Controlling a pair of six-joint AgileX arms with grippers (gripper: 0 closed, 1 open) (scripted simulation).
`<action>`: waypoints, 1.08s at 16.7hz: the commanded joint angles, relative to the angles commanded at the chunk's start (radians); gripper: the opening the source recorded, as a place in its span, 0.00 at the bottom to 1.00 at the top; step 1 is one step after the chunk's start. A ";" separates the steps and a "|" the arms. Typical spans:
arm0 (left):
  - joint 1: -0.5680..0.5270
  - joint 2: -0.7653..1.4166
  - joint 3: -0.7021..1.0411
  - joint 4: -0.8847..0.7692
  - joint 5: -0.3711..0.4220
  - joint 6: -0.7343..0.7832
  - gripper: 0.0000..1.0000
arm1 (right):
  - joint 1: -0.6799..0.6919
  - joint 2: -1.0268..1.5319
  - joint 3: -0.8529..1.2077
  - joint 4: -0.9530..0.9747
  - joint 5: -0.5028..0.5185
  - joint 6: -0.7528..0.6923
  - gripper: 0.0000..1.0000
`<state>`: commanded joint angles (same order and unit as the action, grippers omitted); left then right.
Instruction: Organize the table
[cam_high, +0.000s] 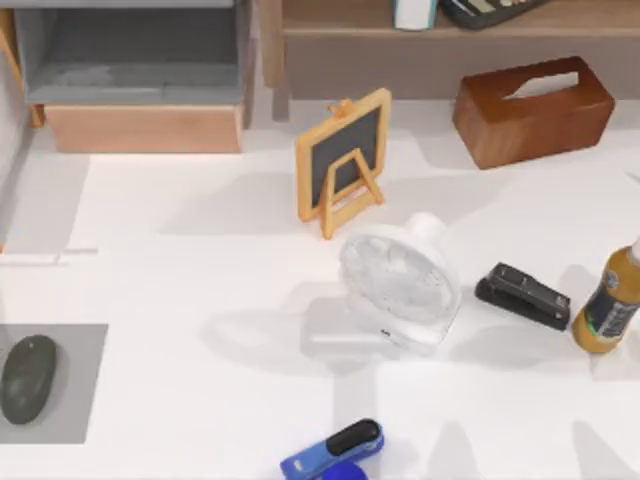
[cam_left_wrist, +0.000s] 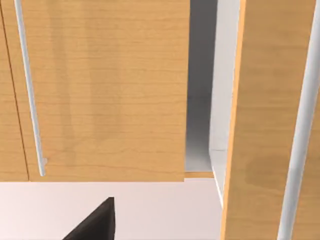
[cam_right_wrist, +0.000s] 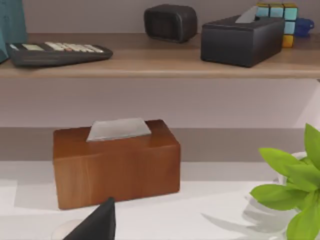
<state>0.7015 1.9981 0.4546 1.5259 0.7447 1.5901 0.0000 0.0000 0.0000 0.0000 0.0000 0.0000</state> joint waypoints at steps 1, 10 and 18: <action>-0.010 0.006 0.017 -0.008 -0.011 0.000 1.00 | 0.000 0.000 0.000 0.000 0.000 0.000 1.00; -0.043 0.024 0.061 -0.031 -0.043 0.000 0.77 | 0.000 0.000 0.000 0.000 0.000 0.000 1.00; -0.043 0.024 0.061 -0.031 -0.043 0.000 0.17 | 0.000 0.000 0.000 0.000 0.000 0.000 1.00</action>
<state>0.6589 2.0223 0.5157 1.4949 0.7017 1.5897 0.0000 0.0000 0.0000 0.0000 0.0000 0.0000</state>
